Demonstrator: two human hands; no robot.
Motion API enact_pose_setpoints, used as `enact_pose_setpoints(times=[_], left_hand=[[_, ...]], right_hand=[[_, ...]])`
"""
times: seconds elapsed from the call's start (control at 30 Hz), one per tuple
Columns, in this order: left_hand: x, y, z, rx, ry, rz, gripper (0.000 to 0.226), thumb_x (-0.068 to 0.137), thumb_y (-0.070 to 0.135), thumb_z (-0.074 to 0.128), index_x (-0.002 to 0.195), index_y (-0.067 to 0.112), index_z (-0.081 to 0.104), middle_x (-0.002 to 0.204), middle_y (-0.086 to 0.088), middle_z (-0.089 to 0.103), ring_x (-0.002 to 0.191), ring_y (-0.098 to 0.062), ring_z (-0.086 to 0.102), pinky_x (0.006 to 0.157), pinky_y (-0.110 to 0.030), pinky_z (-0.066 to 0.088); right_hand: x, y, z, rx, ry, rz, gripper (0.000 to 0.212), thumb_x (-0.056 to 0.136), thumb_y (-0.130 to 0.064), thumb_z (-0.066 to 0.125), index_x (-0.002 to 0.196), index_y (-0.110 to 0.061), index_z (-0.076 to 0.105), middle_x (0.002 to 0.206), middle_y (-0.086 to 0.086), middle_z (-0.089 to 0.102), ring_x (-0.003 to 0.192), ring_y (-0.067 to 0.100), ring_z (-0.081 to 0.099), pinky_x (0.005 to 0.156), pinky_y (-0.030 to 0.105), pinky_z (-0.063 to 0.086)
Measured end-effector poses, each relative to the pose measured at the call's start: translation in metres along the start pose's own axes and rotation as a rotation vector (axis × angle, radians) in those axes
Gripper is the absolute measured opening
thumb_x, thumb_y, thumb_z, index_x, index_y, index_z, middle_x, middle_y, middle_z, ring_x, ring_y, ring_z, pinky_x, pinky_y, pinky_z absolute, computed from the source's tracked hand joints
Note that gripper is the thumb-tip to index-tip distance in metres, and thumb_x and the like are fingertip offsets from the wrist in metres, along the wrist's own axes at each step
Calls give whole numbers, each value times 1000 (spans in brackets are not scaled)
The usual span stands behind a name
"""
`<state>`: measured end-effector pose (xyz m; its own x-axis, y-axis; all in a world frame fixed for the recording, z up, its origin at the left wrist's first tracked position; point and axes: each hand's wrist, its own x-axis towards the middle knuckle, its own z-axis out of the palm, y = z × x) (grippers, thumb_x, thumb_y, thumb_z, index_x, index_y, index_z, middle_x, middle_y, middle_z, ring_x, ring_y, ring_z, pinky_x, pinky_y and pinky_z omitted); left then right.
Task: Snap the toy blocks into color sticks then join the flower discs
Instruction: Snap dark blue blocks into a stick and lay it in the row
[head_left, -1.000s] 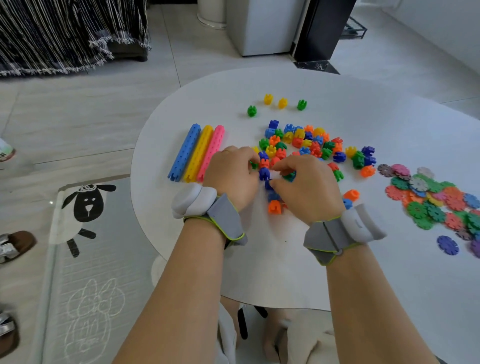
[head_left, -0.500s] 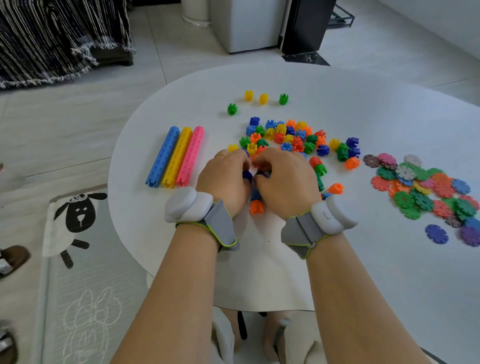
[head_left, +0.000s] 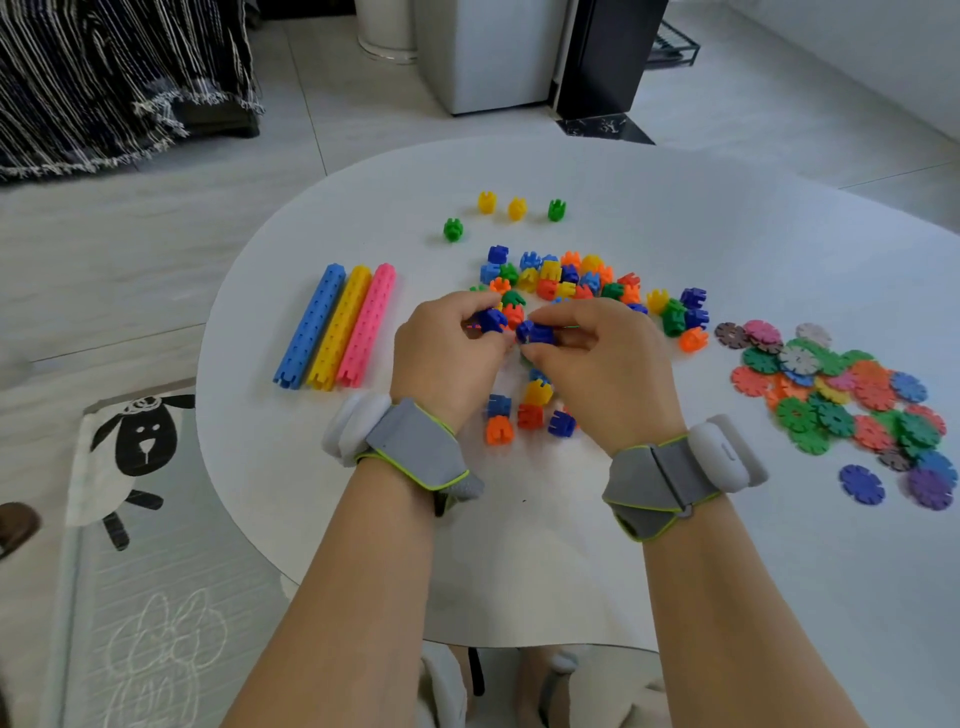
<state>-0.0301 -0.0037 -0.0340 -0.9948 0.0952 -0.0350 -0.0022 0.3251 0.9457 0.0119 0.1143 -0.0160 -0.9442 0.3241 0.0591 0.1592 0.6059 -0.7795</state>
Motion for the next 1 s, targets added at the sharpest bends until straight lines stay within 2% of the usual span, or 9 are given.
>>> enact_pose_setpoints(times=[0.13,0.23,0.3,0.43,0.53,0.67,0.73,0.83,1.0], left_hand=[[1,7,2,-234,10,-123,49,60,29,69,106,14,70,95,-6,71,91,-21,68,87,-38,54],[-1,12,6,-353,11,-118,13,86,8,61,96,12,70,82,-1,68,76,-10,68,76,-26,57],[-2,13,8,-305,8,-72,20,90,3,55,86,17,69,80,0,67,72,-6,65,73,-25,57],[-3,10,12,-303,19,-101,19,87,2,58,79,18,65,86,-11,69,81,-22,65,78,-36,57],[-2,9,15,-306,37,-127,15,86,5,61,77,18,63,83,-11,69,77,-22,65,82,-42,56],[0,6,17,-294,61,-144,11,85,11,65,77,18,62,82,-11,70,78,-23,67,82,-45,55],[0,6,18,-297,70,-146,12,85,11,65,76,18,62,83,-12,70,77,-23,67,82,-45,56],[1,6,17,-309,89,-140,13,85,11,65,74,18,61,79,-10,68,74,-22,66,80,-43,56],[2,5,14,-325,103,-134,15,86,13,65,72,18,61,79,-11,67,77,-25,66,80,-45,56]], right_hand=[[0,-1,-1,27,-9,25,32,79,-14,72,110,-21,67,102,-5,67,88,7,64,86,26,52],[0,0,0,46,41,73,23,74,-22,78,91,-24,62,95,-5,65,80,10,65,78,33,54],[2,1,1,-6,71,49,17,72,-24,79,84,-23,66,99,-5,62,86,15,65,81,34,53],[2,3,0,-83,48,-16,23,80,-21,72,103,-19,74,110,-4,60,102,14,60,85,18,44],[0,2,-2,-159,21,-60,30,84,-17,65,113,-23,70,113,-5,61,109,10,53,78,5,31],[-2,-2,-2,-58,17,-20,33,84,-12,64,114,-24,69,101,-7,67,94,9,62,86,20,47],[-2,-1,-1,42,31,23,31,82,-8,67,110,-20,68,90,-11,65,81,1,62,80,13,50],[-1,0,-1,95,53,11,22,79,-5,69,97,-16,68,84,-10,65,75,-2,61,75,6,49],[-3,-2,0,117,62,-7,17,81,-10,71,96,-18,72,86,-9,69,79,2,66,78,12,51]])
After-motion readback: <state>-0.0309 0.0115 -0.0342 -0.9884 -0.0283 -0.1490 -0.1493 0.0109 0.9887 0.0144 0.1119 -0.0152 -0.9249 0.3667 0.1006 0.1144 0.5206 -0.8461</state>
